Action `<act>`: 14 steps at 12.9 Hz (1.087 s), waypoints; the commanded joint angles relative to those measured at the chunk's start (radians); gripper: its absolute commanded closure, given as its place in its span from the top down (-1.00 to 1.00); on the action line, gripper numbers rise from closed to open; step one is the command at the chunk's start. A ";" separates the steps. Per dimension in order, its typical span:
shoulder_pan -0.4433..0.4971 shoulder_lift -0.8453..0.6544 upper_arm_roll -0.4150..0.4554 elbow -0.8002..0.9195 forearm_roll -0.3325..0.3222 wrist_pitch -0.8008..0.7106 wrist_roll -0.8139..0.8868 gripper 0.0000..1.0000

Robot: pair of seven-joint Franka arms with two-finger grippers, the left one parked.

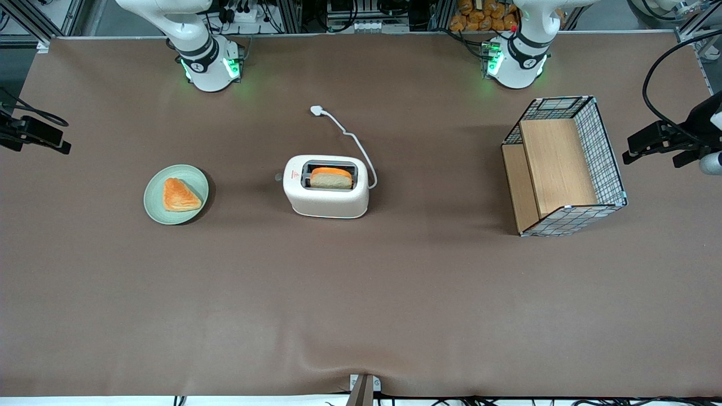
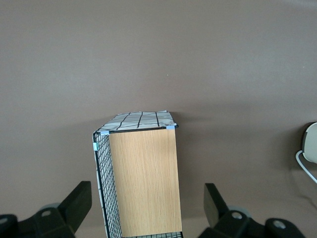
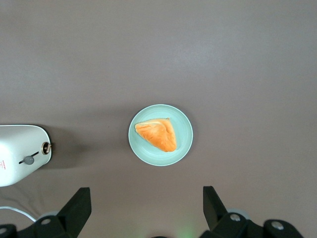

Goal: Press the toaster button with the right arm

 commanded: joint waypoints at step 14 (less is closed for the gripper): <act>0.112 0.135 0.004 -0.216 0.296 0.003 0.028 1.00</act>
